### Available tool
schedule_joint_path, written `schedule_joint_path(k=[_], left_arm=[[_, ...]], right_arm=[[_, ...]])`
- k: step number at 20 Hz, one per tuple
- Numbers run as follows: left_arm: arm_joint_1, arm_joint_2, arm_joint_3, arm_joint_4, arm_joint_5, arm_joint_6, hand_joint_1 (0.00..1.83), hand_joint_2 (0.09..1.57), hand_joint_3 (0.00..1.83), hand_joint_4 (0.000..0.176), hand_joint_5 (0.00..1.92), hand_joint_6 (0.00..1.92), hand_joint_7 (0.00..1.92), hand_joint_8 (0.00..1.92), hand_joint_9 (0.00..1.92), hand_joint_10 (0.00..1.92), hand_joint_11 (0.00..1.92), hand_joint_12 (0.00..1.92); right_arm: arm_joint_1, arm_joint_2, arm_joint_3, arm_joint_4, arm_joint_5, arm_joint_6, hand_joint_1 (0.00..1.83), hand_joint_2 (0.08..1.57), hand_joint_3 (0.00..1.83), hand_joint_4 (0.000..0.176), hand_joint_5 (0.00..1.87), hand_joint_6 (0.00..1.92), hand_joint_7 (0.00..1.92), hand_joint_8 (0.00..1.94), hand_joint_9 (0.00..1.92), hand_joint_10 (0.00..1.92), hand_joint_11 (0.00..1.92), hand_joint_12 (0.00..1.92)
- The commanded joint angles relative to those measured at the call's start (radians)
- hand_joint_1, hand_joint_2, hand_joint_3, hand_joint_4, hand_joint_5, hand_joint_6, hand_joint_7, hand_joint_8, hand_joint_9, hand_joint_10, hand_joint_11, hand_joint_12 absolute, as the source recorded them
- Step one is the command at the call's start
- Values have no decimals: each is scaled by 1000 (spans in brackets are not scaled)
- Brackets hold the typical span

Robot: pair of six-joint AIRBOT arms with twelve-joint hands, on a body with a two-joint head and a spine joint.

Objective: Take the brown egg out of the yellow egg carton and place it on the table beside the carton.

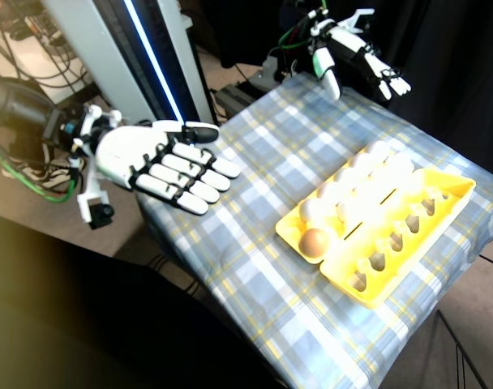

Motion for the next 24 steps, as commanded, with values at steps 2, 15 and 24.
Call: schedule_joint_path(k=[2, 15, 24], left_arm=[[-6, -4, 4, 41, -115, -7, 285, 1224, 16, 55, 321, 3, 148, 1, 36, 3, 0, 0], [-7, -8, 8, 46, -109, -12, 277, 1226, 1, 59, 324, 0, 149, 1, 35, 1, 0, 0], [-7, -10, 13, 46, -102, -13, 290, 1231, 1, 55, 326, 1, 152, 0, 39, 1, 0, 0]], right_arm=[[1, -4, 4, -39, 117, 5, 0, 951, 10, 0, 0, 0, 0, 0, 0, 0, 0, 0], [159, -16, 149, -61, -67, 5, 437, 926, 0, 0, 218, 7, 251, 10, 81, 6, 11, 3], [395, -151, 415, -93, -429, 5, 558, 1006, 2, 0, 407, 15, 414, 9, 168, 3, 0, 0]])
